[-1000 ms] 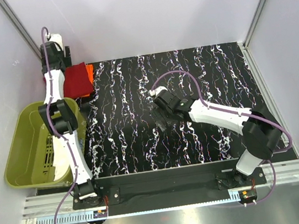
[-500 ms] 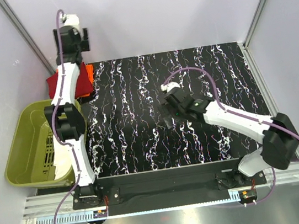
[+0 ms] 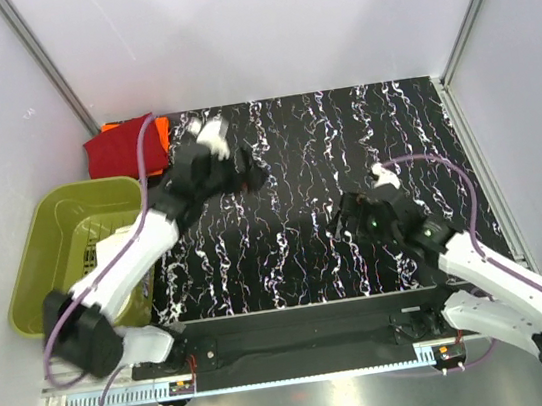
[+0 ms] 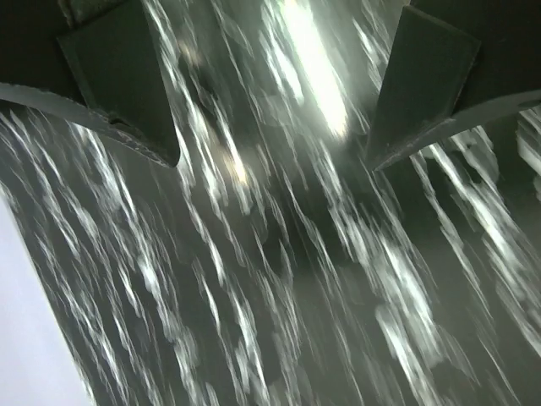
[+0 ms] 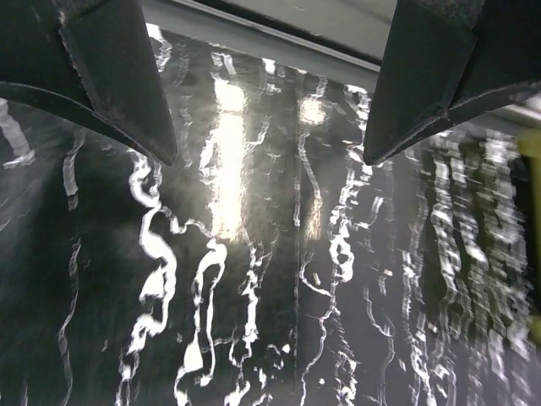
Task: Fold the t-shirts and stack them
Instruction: Reset both grippers
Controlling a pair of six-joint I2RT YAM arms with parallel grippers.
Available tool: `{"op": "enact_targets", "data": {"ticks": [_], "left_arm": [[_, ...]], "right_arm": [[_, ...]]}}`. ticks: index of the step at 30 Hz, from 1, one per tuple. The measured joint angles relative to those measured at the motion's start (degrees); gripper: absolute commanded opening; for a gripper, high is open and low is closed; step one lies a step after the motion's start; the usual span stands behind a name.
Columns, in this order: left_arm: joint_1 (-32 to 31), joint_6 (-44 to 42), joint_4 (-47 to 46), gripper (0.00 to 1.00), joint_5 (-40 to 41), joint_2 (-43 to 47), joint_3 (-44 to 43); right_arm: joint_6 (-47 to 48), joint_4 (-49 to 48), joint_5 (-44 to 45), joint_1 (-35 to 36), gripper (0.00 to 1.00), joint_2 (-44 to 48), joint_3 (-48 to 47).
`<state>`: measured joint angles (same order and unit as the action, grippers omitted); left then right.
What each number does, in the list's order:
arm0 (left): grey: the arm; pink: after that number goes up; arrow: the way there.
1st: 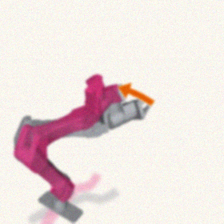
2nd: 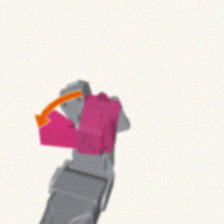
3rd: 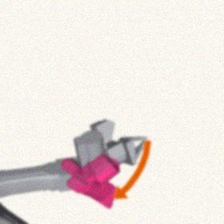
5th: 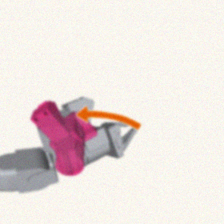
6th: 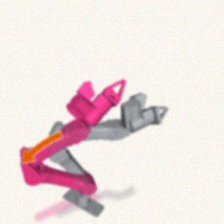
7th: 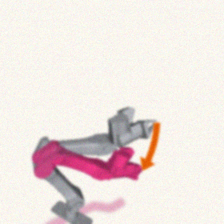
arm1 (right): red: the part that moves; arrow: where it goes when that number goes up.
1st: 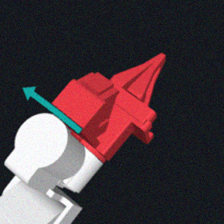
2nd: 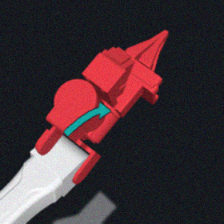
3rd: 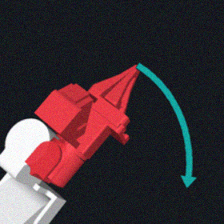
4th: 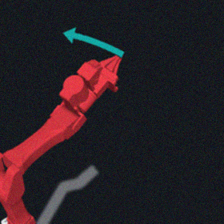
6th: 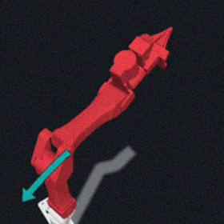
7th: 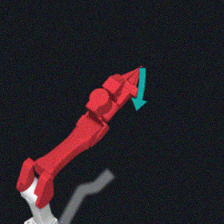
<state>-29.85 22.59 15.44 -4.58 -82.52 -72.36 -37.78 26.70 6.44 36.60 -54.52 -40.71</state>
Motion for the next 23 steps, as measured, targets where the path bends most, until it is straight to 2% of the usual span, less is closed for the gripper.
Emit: {"op": "enact_targets", "data": {"ticks": [3,6,10,13,15,17,20,23], "left_arm": [[0.0,8.4,-4.9,0.99,-5.5,13.8,20.2],[0.0,16.2,-10.0,0.99,-9.2,27.9,36.3],[-0.9,25.7,-16.2,0.99,-12.2,49.3,53.9],[-1.0,33.6,-21.6,0.99,-12.9,64.4,64.5],[-0.9,39.3,-22.8,0.99,-12.9,73.3,69.0],[-1.0,45.3,-24.4,0.99,-12.9,80.4,70.3],[-0.9,51.1,-32.2,0.99,-13.8,82.1,70.3],[-0.9,56.0,-43.3,0.99,-15.2,81.5,70.2]], "right_arm": [[-8.2,-3.8,-1.5,-0.3,1.0,6.8,8.7],[-17.8,-7.8,-3.7,-0.4,1.0,15.0,19.8],[-28.8,-6.3,-5.1,-0.4,1.0,29.2,30.4],[-35.6,-4.6,-5.9,-0.5,1.0,43.0,33.6],[-39.3,-4.6,-6.2,-0.5,1.0,50.7,33.7],[-42.1,-5.2,-7.0,-0.5,1.0,50.5,33.9],[-44.1,-7.9,-9.2,-0.5,1.0,44.7,34.5],[-44.6,-11.3,-10.7,-0.5,1.0,43.7,35.4]]}}
